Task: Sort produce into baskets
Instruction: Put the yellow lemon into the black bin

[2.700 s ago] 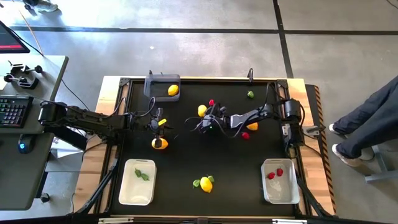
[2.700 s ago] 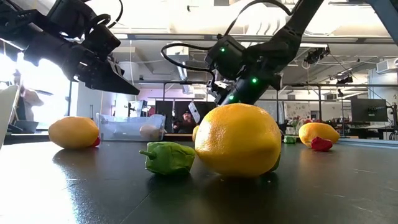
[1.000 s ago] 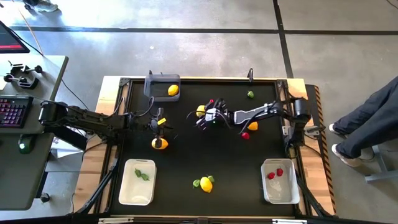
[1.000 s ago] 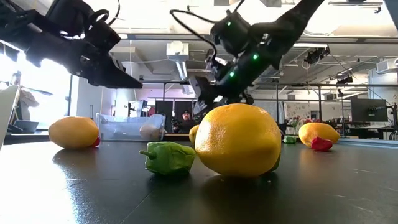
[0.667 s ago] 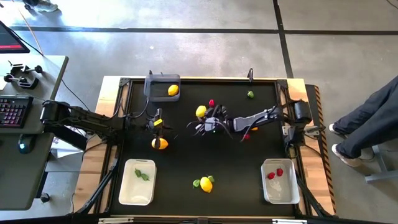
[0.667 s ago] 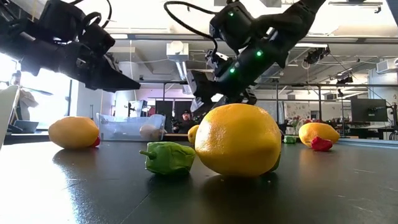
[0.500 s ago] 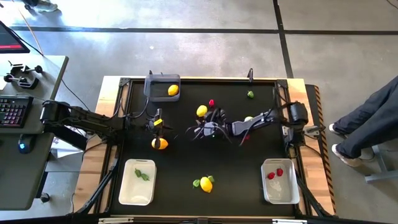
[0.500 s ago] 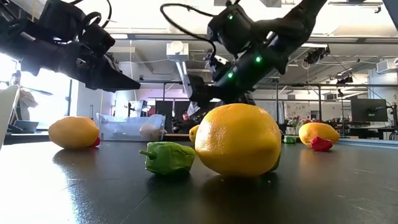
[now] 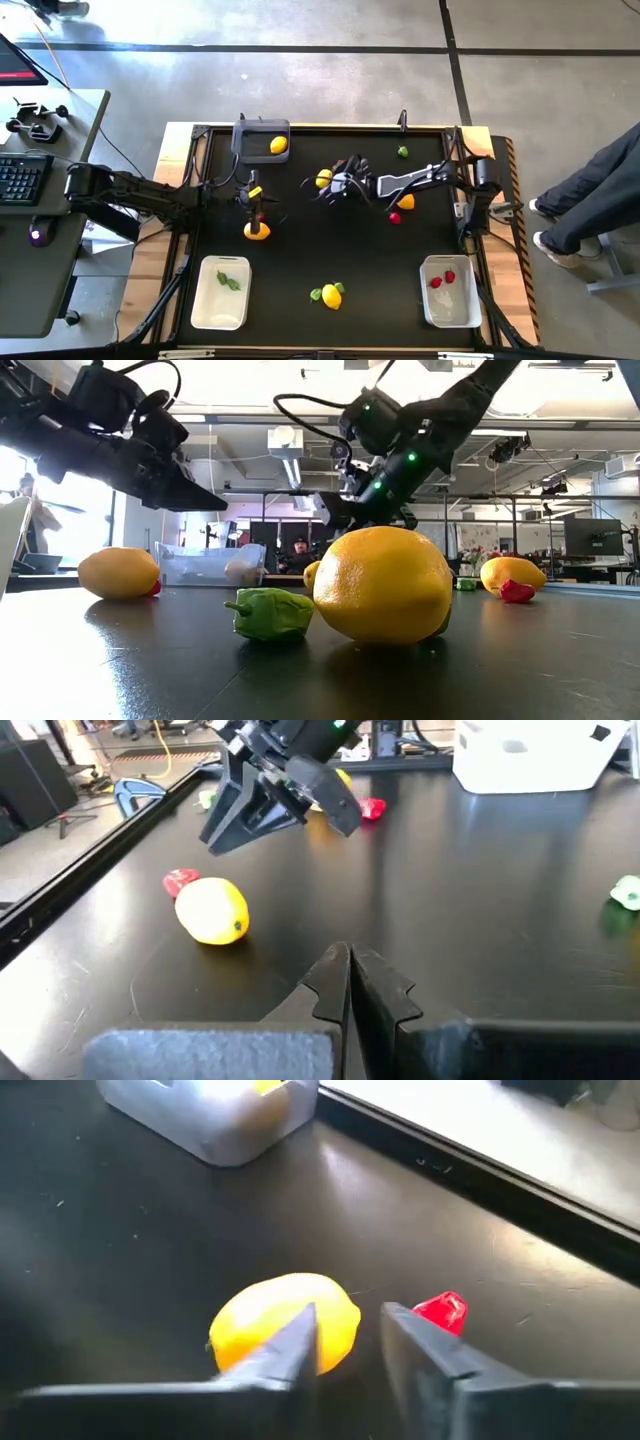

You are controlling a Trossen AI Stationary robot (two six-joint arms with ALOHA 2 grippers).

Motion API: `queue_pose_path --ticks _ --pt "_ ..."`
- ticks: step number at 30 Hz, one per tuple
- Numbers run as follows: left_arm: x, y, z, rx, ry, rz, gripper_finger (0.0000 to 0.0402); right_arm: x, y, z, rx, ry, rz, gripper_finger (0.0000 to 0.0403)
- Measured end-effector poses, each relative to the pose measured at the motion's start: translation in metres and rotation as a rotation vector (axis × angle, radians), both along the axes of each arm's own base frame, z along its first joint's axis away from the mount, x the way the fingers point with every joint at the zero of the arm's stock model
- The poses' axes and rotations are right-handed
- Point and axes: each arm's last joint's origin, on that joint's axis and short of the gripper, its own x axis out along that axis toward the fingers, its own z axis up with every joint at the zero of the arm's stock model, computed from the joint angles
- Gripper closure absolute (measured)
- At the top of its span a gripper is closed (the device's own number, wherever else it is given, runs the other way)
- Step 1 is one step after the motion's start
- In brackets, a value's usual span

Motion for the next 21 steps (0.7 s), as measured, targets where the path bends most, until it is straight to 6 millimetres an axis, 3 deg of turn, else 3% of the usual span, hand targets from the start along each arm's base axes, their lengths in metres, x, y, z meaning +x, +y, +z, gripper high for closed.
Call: queue_pose_path --ticks 2,4,9,13,21 --pt "0.000 0.001 0.000 -0.003 0.000 0.009 0.0401 0.000 -0.005 -0.001 0.038 0.002 0.032 0.0368" --pt "0.000 0.003 0.000 -0.009 0.003 0.017 0.0401 -0.001 -0.010 -0.004 0.079 0.004 0.045 0.0393" --pt "-0.001 0.003 -0.001 -0.010 0.006 0.017 0.0401 -0.006 -0.021 -0.012 0.141 0.025 -0.001 0.0372" --pt "-0.001 0.003 -0.001 -0.010 0.008 0.020 0.0401 -0.006 -0.026 -0.017 0.179 0.033 0.013 0.0379" --pt "-0.001 0.004 -0.001 -0.009 0.010 0.023 0.0401 0.000 -0.031 -0.019 0.101 0.021 0.040 0.0388"
